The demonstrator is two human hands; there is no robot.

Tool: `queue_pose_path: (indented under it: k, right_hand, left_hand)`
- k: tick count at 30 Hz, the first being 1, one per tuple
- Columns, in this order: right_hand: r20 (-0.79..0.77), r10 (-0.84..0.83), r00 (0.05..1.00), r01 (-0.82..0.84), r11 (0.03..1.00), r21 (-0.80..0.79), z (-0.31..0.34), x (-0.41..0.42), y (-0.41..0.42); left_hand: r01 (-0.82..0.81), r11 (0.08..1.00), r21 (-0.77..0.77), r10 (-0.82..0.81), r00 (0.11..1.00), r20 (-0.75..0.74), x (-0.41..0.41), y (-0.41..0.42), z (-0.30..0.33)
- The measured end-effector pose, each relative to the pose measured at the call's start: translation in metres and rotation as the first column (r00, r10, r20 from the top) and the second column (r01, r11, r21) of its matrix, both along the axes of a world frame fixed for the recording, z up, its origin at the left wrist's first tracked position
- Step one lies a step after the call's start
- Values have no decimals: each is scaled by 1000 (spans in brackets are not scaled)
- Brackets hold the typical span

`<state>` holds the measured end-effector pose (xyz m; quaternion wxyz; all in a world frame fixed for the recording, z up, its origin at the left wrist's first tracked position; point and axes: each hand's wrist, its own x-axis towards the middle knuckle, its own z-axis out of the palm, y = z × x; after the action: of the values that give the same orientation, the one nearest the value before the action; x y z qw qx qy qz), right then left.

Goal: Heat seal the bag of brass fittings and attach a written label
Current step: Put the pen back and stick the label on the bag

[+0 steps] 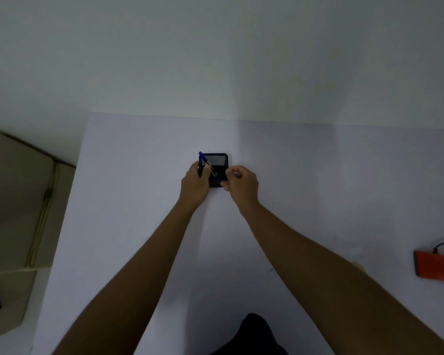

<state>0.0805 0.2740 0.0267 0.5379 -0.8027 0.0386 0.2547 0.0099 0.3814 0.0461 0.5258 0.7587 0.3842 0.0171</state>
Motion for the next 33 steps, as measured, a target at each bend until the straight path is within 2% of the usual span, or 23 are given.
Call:
queue_pose_path:
  k: [5,11,13,16,19,23,26,30,33]
  right_hand:
    - [17,4,1000,-4,1000,-6,0,28,16]
    - [-125,30,992,-23,998,53,6,35,5]
    - [-148,24,989,-13,997,75,9,36,-8]
    - [-160,19,987,-6,996,85,11,32,-40]
    - [-171,19,985,-7,997,72,12,17,-88]
    - [-183,-22,983,17,999,-31,-1,-16,-165]
    - [-200,-62,978,45,995,-85,-13,-42,-218]
    - [-258,-103,961,81,992,-96,-26,-73,-276]
    - [-286,-67,956,48,996,-74,-33,-87,-301]
  left_hand:
    - [22,999,47,-21,1000,-17,29,13,-6]
    - [-31,999,11,32,998,-55,33,7,-4]
    - [-68,995,77,70,997,-30,25,-6,2]
    - [-62,965,257,58,998,24,7,-38,2]
    - [-5,950,312,-3,1000,25,-15,-84,-3]
    - [165,978,130,-160,986,-54,-40,-153,-10]
    - [281,960,7,-277,950,-144,-60,-199,-28]
    - [374,927,-25,-371,907,-202,-81,-244,-48]
    - [372,928,29,-354,901,-250,-88,-265,-58]
